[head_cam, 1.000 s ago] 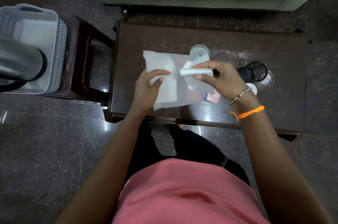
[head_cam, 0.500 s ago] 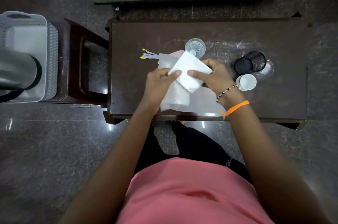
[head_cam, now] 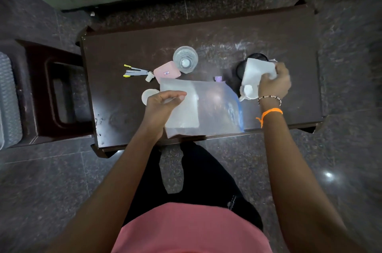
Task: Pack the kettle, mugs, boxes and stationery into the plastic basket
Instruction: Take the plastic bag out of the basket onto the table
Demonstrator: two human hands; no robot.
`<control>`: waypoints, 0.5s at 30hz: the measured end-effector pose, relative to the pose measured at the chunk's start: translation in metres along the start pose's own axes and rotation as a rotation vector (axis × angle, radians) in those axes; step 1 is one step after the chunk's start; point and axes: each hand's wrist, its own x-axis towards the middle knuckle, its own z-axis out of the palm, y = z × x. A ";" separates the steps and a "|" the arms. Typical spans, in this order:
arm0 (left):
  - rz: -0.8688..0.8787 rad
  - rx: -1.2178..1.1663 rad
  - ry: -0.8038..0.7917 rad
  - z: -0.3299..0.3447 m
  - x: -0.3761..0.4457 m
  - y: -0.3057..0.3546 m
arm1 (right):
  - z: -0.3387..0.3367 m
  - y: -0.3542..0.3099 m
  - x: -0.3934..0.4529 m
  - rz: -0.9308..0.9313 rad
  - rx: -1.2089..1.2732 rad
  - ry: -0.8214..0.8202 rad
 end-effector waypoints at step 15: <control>-0.136 -0.182 -0.054 0.004 0.017 -0.015 | 0.060 0.016 0.074 0.152 -0.325 -0.429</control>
